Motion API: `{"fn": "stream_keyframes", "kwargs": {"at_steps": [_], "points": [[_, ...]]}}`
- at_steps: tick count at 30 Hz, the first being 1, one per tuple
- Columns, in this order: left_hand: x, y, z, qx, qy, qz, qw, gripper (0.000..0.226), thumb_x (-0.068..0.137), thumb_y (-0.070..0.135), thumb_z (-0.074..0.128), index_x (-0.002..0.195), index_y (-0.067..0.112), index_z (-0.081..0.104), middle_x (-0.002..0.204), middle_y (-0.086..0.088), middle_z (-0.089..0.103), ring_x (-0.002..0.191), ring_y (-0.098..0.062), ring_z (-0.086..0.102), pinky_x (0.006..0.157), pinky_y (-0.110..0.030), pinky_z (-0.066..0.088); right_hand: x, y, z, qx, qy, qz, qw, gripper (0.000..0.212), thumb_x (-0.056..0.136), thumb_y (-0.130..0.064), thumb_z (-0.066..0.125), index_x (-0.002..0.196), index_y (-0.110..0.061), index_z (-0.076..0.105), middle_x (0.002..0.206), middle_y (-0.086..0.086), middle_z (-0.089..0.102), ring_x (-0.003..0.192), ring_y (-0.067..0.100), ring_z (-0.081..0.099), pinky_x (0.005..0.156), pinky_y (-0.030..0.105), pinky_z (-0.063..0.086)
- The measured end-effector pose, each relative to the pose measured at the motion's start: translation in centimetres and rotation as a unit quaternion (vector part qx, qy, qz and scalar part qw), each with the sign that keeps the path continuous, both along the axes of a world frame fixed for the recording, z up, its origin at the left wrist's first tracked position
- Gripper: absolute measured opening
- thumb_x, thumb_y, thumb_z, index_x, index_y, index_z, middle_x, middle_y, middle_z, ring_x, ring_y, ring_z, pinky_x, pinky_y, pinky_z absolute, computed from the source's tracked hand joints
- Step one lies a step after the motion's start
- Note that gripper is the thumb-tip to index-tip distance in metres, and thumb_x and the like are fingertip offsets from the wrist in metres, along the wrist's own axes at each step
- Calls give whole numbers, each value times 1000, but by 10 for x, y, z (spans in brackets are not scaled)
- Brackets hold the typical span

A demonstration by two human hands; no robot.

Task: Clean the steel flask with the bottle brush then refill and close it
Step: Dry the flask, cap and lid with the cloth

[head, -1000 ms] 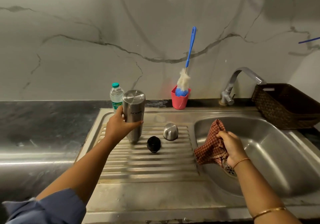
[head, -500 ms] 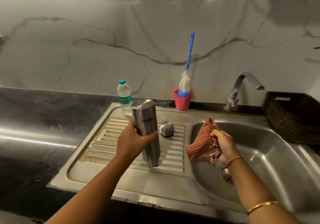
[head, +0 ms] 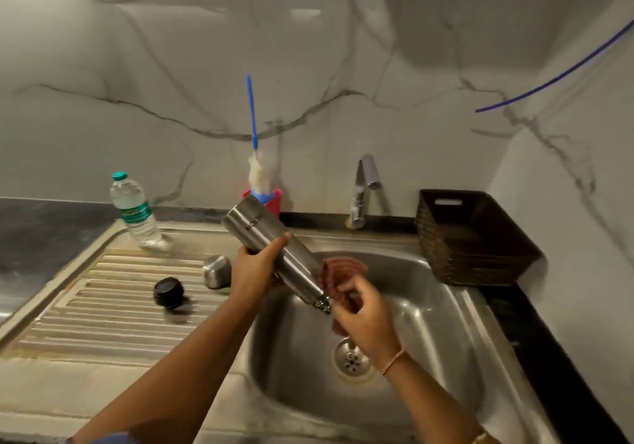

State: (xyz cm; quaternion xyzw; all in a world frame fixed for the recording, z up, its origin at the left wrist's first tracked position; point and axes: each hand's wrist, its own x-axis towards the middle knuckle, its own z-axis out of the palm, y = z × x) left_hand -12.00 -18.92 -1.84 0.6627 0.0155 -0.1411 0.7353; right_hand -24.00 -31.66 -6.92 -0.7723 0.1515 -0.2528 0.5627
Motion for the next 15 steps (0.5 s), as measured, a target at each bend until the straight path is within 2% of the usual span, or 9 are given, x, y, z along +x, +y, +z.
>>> {"fn": "stream_keyframes", "kwargs": {"at_steps": [1, 3, 6, 8, 9, 11, 13, 15], "points": [[-3, -11, 1, -21, 28, -9, 999, 54, 78, 31, 74, 121, 16, 44, 102, -5, 60, 89, -22, 64, 59, -30, 54, -5, -6, -3, -127, 1, -7, 992, 14, 74, -19, 66, 77, -25, 54, 95, 3, 57, 84, 13, 53, 70, 14, 46], [-5, -28, 3, -54, 72, -21, 996, 56, 79, 32, 73, 122, 13, 43, 104, -10, 61, 93, -30, 65, 62, -37, 57, -10, -19, -12, -340, 1, -12, 940, 23, 70, -38, 60, 89, -29, 53, 113, 0, 44, 106, 17, 40, 86, 23, 42], [-5, -48, 1, -93, 134, -36, 986, 65, 77, 37, 73, 127, 11, 41, 110, -16, 61, 97, -33, 65, 74, -45, 58, -8, -40, -20, -468, -23, -44, 883, 28, 78, -44, 54, 104, -32, 50, 130, 10, 33, 123, 32, 30, 92, 45, 44], [-5, -54, 1, -102, 138, -47, 984, 59, 80, 37, 69, 125, 12, 39, 110, -16, 61, 99, -32, 63, 75, -43, 56, -2, -52, -18, -493, -44, -58, 867, 29, 85, -43, 49, 111, -31, 48, 130, 14, 36, 121, 36, 36, 90, 45, 44], [-4, -57, 0, -107, 143, -47, 983, 57, 81, 37, 68, 124, 13, 39, 109, -16, 61, 100, -32, 63, 75, -41, 55, 2, -58, -14, -481, -42, -62, 873, 30, 88, -44, 46, 115, -31, 47, 129, 15, 38, 118, 35, 40, 88, 42, 46], [-3, -61, -2, -129, 163, -49, 977, 55, 81, 35, 68, 122, 12, 38, 108, -16, 60, 99, -31, 62, 77, -41, 53, 11, -65, 0, -394, -14, -72, 916, 33, 90, -47, 40, 117, -29, 47, 124, 13, 47, 106, 24, 49, 78, 28, 50], [-3, -64, -3, -139, 173, -58, 973, 53, 82, 33, 67, 121, 12, 39, 107, -16, 59, 97, -29, 62, 79, -40, 52, 19, -68, 16, -236, 17, -89, 968, 32, 93, -48, 36, 110, -26, 51, 105, 6, 56, 84, 11, 53, 63, 14, 42], [-1, -68, -5, -142, 176, -69, 972, 49, 83, 30, 66, 120, 11, 40, 106, -16, 60, 97, -29, 62, 82, -41, 52, 29, -75, 20, -10, 82, -70, 994, 23, 96, -43, 38, 98, -25, 52, 87, 3, 58, 70, 12, 55, 57, 19, 40]]}}
